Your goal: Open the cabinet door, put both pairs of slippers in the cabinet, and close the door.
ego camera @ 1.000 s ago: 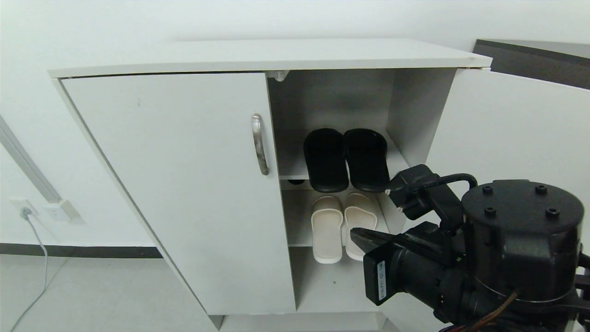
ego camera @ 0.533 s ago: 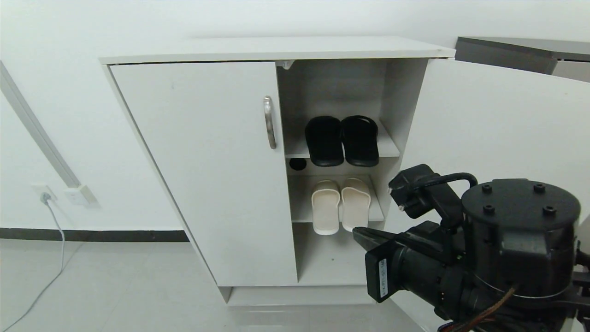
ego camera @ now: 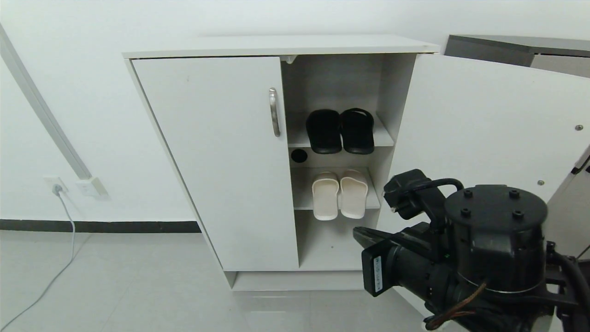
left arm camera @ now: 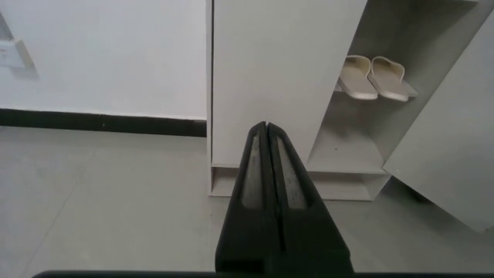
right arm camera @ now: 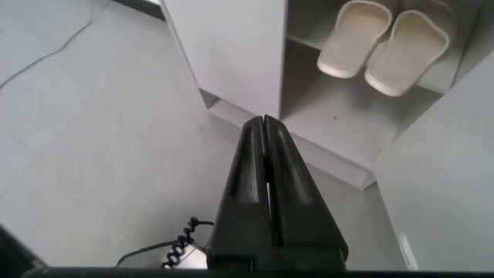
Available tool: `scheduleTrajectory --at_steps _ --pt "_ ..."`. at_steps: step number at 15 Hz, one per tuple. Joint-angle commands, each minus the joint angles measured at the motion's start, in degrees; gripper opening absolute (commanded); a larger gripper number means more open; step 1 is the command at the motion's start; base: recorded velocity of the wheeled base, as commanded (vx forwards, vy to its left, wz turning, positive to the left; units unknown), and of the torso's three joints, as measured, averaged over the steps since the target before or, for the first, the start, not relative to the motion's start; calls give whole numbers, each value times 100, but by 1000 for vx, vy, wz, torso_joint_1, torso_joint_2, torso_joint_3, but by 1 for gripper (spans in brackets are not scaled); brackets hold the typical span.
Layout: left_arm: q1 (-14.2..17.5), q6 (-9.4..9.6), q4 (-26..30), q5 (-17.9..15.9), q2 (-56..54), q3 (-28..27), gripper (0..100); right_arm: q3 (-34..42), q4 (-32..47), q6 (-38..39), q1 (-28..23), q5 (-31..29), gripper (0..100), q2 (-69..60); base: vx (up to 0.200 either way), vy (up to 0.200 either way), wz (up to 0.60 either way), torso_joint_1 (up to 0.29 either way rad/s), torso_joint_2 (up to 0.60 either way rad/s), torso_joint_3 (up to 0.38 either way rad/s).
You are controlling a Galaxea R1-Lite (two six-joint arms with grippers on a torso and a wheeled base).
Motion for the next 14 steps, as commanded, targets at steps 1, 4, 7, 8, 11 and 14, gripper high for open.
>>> scheduleTrajectory --at_steps 1,4,7,8,11,14 --pt "1 -4 -1 -1 -1 1 0 43 -16 -25 -44 7 0 202 0 0 0 0 0 0" --pt "1 -4 -1 -1 -1 1 0 43 -33 -25 -115 7 0 360 0 0 0 0 0 0" --pt "1 -4 -1 -1 -1 1 0 60 -60 -33 -115 7 0 395 0 0 0 0 0 0" --pt "1 -4 -1 -1 -1 1 0 60 -68 -25 -123 7 0 466 0 0 0 0 0 0" --pt "1 -4 -1 8 -1 1 0 69 -68 -16 -123 7 0 589 0 0 0 0 0 0" --pt "1 -4 -1 -1 -1 1 0 69 -130 -16 -132 7 0 598 0 0 0 0 0 0"
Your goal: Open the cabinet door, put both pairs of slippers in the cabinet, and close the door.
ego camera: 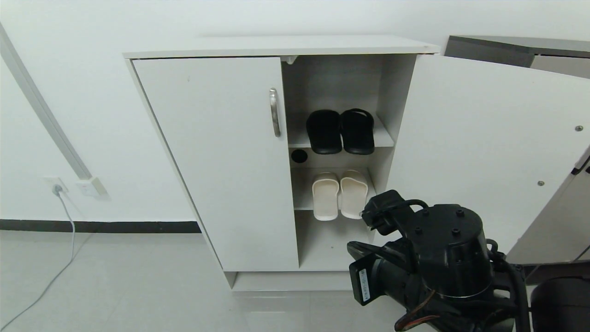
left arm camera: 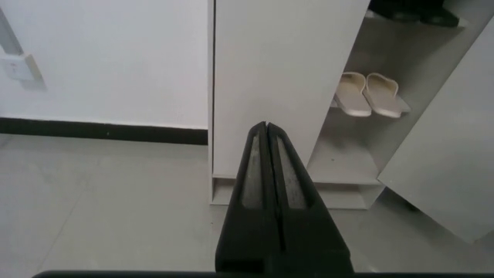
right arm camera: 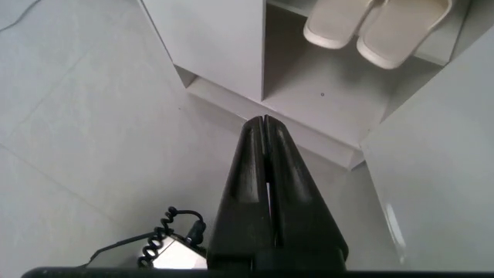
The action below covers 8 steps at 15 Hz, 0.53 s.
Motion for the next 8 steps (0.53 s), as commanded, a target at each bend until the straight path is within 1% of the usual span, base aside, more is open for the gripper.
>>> scheduleTrajectory --at_steps 1,2,3,5,8 --pt "1 -2 -1 -1 -1 1 0 1 -3 8 -4 -1 0 41 0 0 0 0 0 0" --pt "1 -2 -1 -1 -1 1 0 1 -3 -1 -4 -1 0 49 0 0 0 7 -144 -139" --pt "1 -2 -1 -1 -1 1 0 1 -3 -1 -4 8 0 58 0 0 0 2 -261 -271" --pt "1 -2 -1 -1 -1 1 0 1 -3 8 -22 -1 0 102 0 0 0 19 -171 -347" --pt "1 -2 -1 -1 -1 1 0 1 -3 -1 -22 -1 0 102 0 0 0 43 -517 -372"
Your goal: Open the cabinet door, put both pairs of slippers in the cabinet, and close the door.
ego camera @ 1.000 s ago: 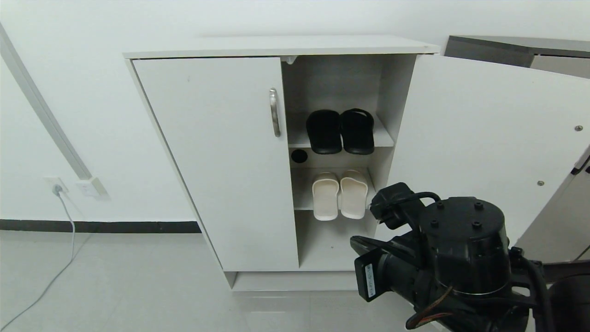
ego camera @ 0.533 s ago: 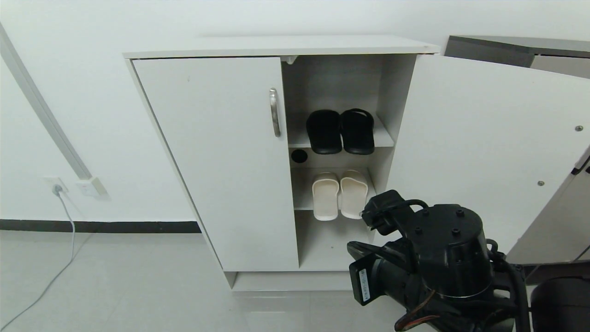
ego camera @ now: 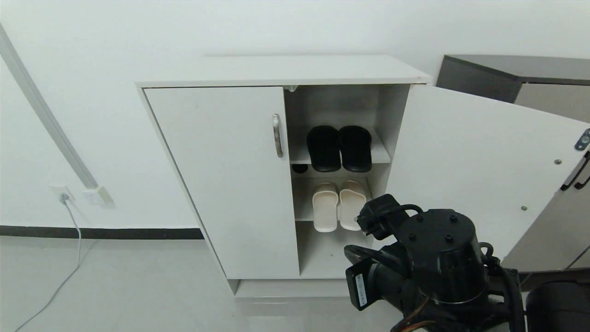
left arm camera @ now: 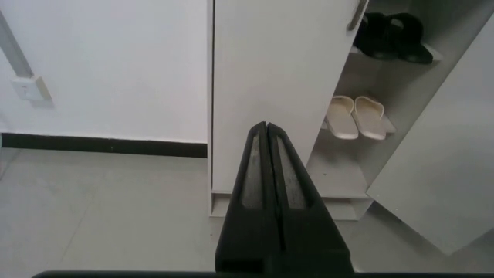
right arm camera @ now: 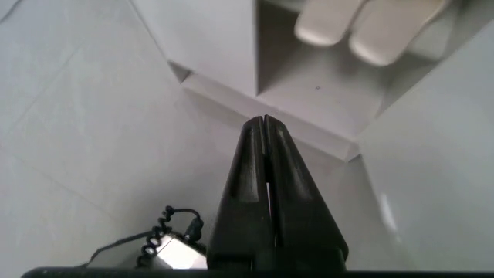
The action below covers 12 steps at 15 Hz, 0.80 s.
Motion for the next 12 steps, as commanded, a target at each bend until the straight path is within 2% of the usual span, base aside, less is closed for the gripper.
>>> scheduleTrajectory --at_steps 1,12 --pt "-1 -2 1 4 -1 2 0 1 2 -1 -6 -12 0 19 0 0 0 66 -476 -364" --pt "-1 -2 1 4 -1 2 0 10 2 -1 -15 -21 0 -7 0 0 0 147 -473 -332"
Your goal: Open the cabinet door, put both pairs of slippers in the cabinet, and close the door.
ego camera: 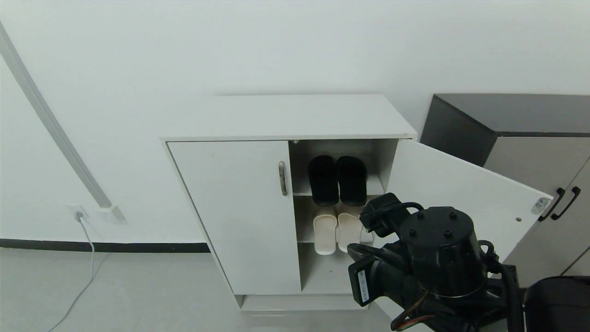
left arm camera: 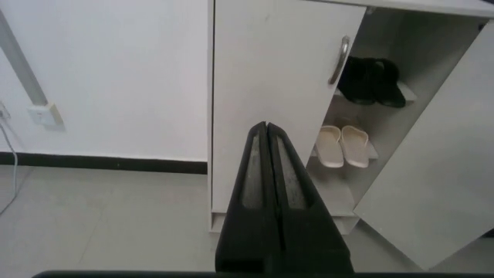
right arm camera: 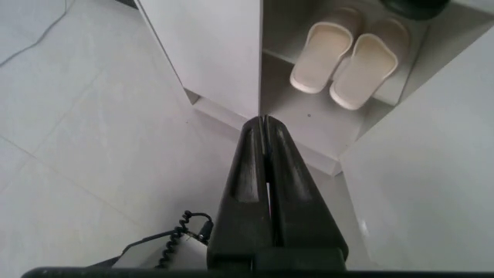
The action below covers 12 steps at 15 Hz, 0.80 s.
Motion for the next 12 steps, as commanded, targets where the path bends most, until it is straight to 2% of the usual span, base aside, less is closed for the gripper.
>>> scheduleTrajectory --at_steps 1,12 --pt "2 -2 -4 1 -1 1 0 0 -3 -1 1 -3 0 -15 0 0 0 193 -500 -310" --pt "2 -2 -4 1 -1 1 0 9 -3 -10 -60 6 0 -6 0 0 0 222 -542 -318"
